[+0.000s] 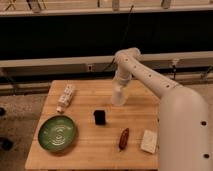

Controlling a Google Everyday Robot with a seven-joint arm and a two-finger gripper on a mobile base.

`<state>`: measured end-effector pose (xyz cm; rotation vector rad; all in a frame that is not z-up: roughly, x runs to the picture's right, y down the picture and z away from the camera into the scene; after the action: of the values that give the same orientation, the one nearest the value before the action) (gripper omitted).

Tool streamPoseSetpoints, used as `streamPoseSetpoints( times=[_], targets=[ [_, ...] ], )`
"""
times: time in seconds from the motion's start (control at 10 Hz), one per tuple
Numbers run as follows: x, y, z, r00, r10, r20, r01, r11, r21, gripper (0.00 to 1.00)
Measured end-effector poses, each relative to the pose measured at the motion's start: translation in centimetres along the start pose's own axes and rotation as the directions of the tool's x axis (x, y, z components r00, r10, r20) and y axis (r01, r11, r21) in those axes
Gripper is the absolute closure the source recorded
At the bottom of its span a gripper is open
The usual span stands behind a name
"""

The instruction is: Place the ceramic cup over the eraser

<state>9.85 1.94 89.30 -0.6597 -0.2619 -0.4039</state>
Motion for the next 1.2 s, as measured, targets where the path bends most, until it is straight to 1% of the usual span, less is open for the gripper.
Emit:
streamPoseSetpoints(
  times=[0.1,0.2,0.5,0.6,0.7,0.8,0.9,1.0,1.2],
  targets=[
    [-0.2,-0.1,0.1,1.0,-0.004,0.005,0.004,1.0,-0.001,0.2],
    [-0.4,-0.2,0.3,1.0,-0.01,0.013,0.01,1.0,-0.004,0.27],
    [-0.4,-0.2,0.5,1.0,-0.017,0.026,0.018,1.0,-0.006,0.54],
    [-0.6,-0.3,0.6,0.999,-0.023,0.032,0.023,1.0,-0.005,0.66],
    [-0.8,-0.3,0.5,0.999,-0.026,0.037,0.026,1.0,-0.004,0.76],
    [-0.9,-0.3,0.4,0.999,-0.028,0.038,0.028,1.0,-0.003,0.84],
    [-1.2,-0.2,0.0,0.999,-0.033,0.036,0.033,0.999,0.0,0.96],
    [-1.5,-0.3,-0.7,0.999,-0.037,0.032,0.037,0.999,0.008,1.0],
    [-2.5,-0.5,-2.6,0.998,-0.055,0.014,0.055,0.998,0.022,1.0]
  ],
)
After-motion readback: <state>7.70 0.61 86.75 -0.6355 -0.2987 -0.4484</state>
